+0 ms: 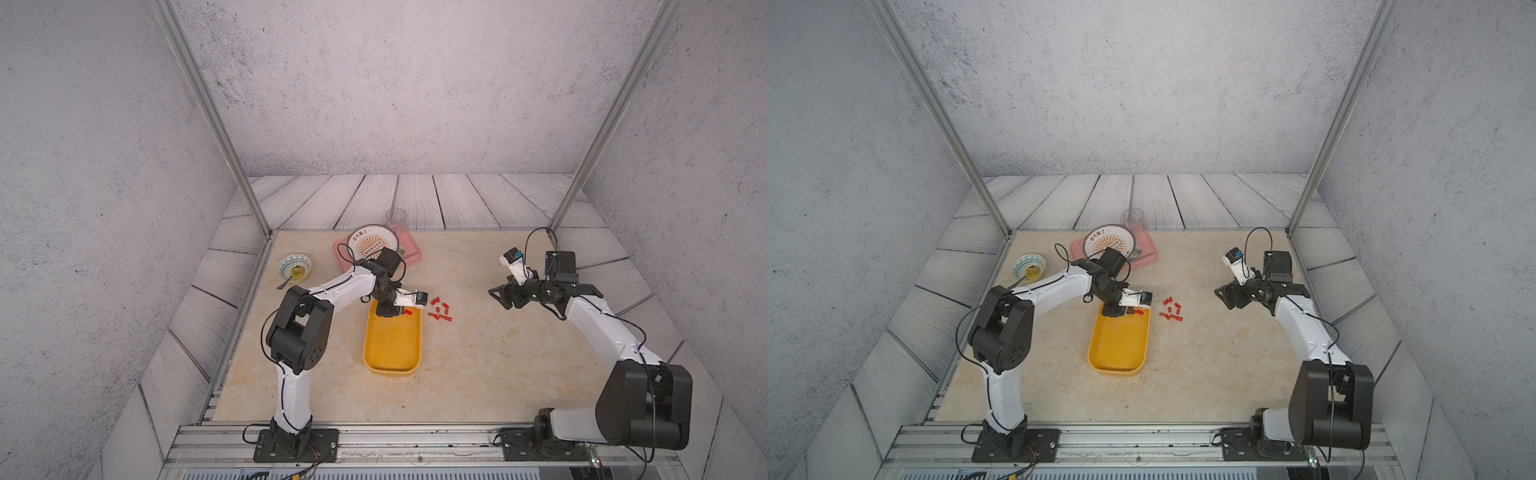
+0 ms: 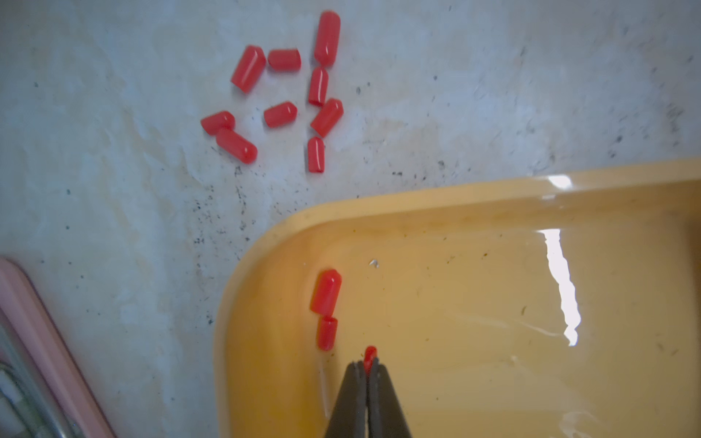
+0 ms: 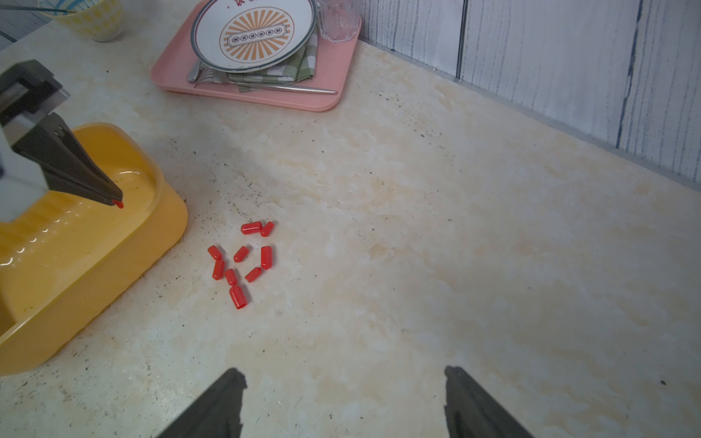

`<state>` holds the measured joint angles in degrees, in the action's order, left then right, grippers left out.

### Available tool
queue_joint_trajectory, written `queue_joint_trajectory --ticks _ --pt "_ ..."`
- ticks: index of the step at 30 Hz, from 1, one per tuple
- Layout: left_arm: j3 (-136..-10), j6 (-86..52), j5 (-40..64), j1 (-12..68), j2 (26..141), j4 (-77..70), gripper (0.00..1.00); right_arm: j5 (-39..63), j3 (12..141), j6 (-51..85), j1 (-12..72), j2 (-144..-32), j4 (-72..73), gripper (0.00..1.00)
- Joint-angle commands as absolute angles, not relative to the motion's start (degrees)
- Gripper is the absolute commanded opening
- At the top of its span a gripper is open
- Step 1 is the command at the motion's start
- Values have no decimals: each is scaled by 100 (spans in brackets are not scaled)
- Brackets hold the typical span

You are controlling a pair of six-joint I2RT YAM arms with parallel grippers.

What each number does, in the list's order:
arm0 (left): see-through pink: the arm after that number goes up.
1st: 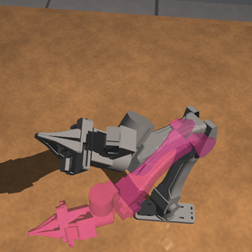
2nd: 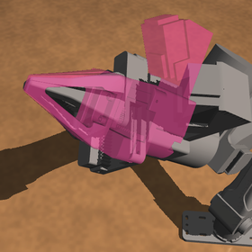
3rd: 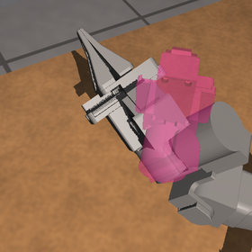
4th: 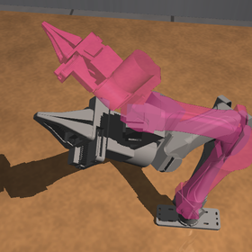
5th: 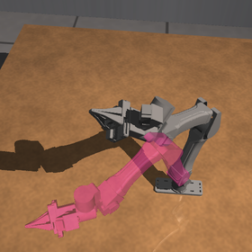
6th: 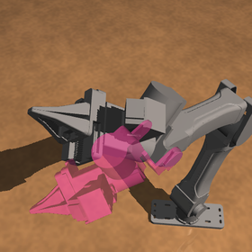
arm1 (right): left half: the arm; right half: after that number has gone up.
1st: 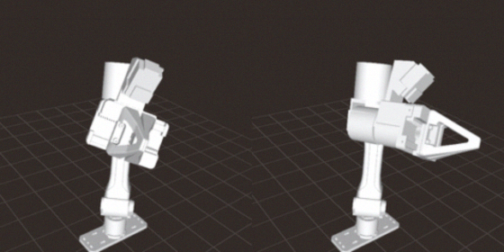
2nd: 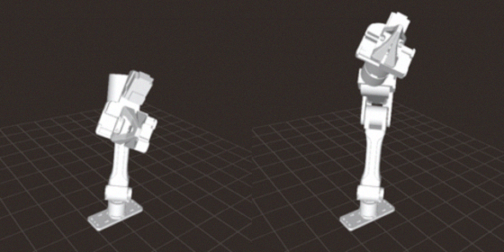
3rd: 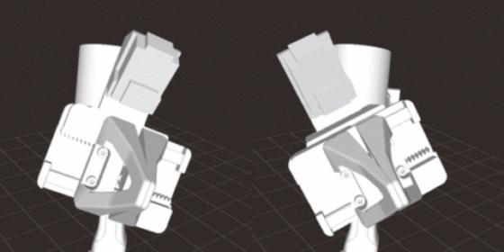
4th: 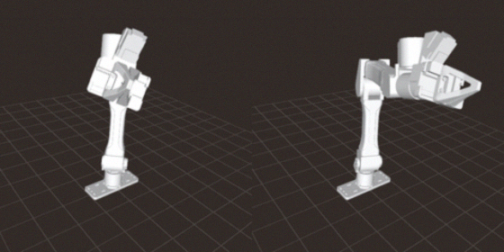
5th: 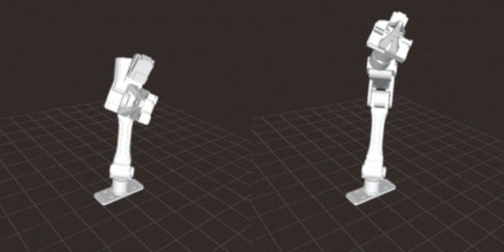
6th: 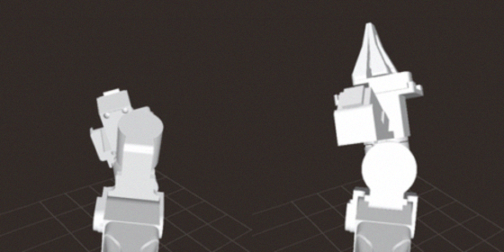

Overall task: Take the screw protection sleeves out of the storage box
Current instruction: Pick up the screw protection sleeve from the storage box, then place the screw protection sleeve at the center of the board.

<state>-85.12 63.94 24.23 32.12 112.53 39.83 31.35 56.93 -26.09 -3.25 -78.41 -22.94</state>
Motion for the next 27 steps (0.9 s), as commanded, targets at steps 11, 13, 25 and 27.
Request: queue_joint_trajectory --ticks 11,13,25,27 --pt "-9521 4961 2737 4341 11597 4080 5 2072 5959 -1917 -583 -7761 -2305 85" --pt "-9690 4996 2563 4446 11839 4083 5 1903 5976 -1844 -662 -7761 -2287 85" --pt "-10490 5133 2146 4649 13005 4095 8 2005 5977 -1819 -747 -7734 -2292 85" --pt "-10548 5148 2093 4656 13089 4091 10 2072 5976 -1820 -745 -7734 -2294 85"
